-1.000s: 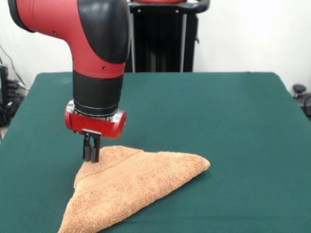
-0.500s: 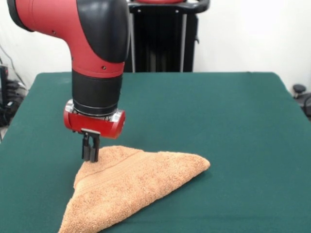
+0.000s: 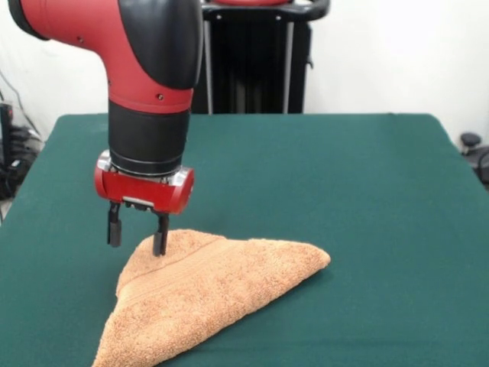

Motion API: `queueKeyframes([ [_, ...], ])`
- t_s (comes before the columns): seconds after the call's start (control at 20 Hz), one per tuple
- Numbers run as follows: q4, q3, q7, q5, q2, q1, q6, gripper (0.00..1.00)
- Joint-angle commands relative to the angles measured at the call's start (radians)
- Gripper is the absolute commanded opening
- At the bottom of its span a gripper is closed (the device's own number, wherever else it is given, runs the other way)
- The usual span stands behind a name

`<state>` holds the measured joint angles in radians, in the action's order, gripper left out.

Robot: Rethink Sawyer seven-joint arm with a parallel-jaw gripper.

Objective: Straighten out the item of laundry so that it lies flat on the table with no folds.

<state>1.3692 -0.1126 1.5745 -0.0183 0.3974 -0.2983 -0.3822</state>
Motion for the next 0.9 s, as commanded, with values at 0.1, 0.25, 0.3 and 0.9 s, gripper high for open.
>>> queueKeyframes([
  [0.1, -0.01, 0.055, 0.096, 0.01, 0.003, 0.03, -0.109, 1.0],
  [0.25, -0.011, 0.05, 0.099, 0.01, 0.005, 0.035, -0.112, 1.0],
  [0.3, -0.011, 0.051, 0.1, 0.009, 0.005, 0.035, -0.113, 1.0],
  [0.9, -0.01, 0.064, 0.137, -0.002, -0.034, 0.047, -0.066, 1.0],
])
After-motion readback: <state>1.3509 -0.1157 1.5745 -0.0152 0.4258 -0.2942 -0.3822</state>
